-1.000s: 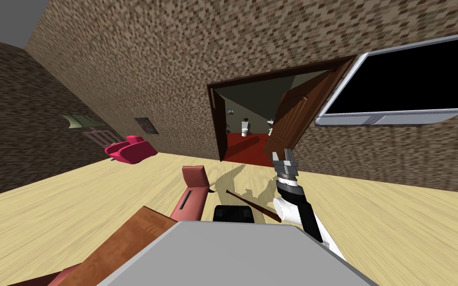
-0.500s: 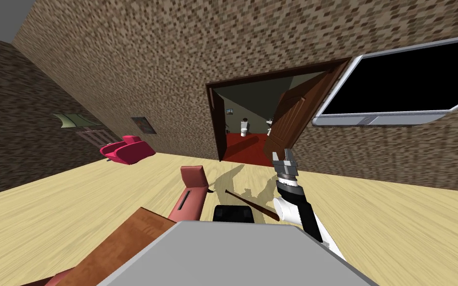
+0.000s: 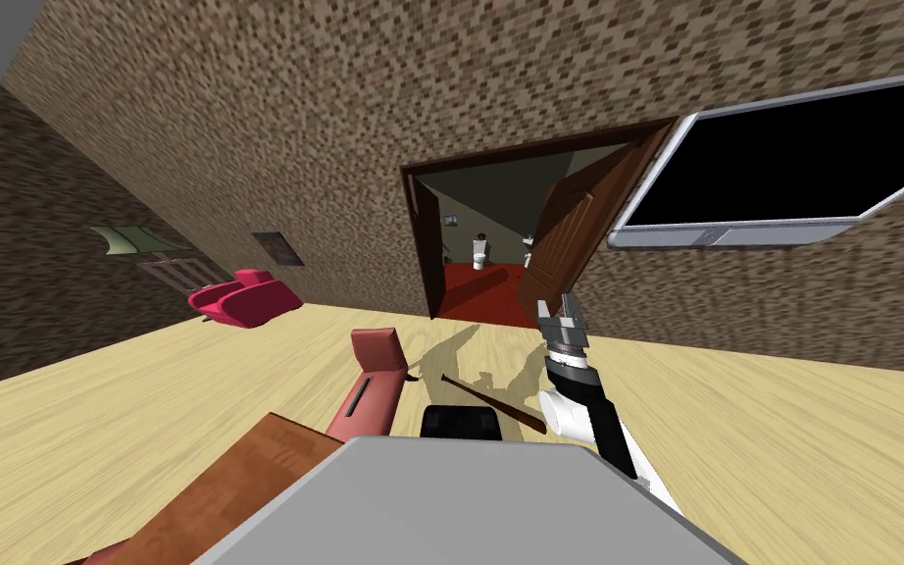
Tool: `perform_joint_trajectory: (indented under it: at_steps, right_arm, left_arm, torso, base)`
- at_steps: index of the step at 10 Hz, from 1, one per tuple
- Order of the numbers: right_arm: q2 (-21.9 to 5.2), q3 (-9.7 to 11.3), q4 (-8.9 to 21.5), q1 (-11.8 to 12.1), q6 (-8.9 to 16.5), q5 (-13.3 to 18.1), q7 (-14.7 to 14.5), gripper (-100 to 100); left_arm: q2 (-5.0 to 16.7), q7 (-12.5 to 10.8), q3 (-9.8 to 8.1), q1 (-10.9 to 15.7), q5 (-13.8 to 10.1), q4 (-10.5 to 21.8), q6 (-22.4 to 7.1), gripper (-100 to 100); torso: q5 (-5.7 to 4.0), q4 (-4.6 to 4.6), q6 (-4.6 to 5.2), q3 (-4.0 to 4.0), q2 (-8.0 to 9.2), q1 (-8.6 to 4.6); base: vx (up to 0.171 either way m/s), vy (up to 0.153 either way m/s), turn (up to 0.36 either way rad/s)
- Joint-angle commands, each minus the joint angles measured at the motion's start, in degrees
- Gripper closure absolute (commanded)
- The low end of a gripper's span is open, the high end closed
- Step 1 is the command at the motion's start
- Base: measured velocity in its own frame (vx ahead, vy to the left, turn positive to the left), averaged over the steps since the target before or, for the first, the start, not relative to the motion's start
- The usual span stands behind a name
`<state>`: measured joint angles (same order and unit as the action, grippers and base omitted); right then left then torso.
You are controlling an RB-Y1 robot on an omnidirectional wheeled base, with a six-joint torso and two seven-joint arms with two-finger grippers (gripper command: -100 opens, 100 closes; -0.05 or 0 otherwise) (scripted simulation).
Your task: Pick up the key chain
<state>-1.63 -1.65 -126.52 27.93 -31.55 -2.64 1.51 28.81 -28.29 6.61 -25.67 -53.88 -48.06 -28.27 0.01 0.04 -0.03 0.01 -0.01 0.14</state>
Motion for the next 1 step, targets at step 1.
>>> perform_joint_trajectory:
  at_steps: [1]
  right_arm:
    - [0.0, 0.0, 0.0, 0.0, 0.0, 0.0, 0.0, 0]
  left_arm:
    - [0.0, 0.0, 0.00, 0.0, 0.0, 0.0, 0.0, 0]
  torso:
    - [0.00, 0.00, 0.00, 0.00, 0.00, 0.00]
  base:
    - [0.000, 0.000, 0.000]
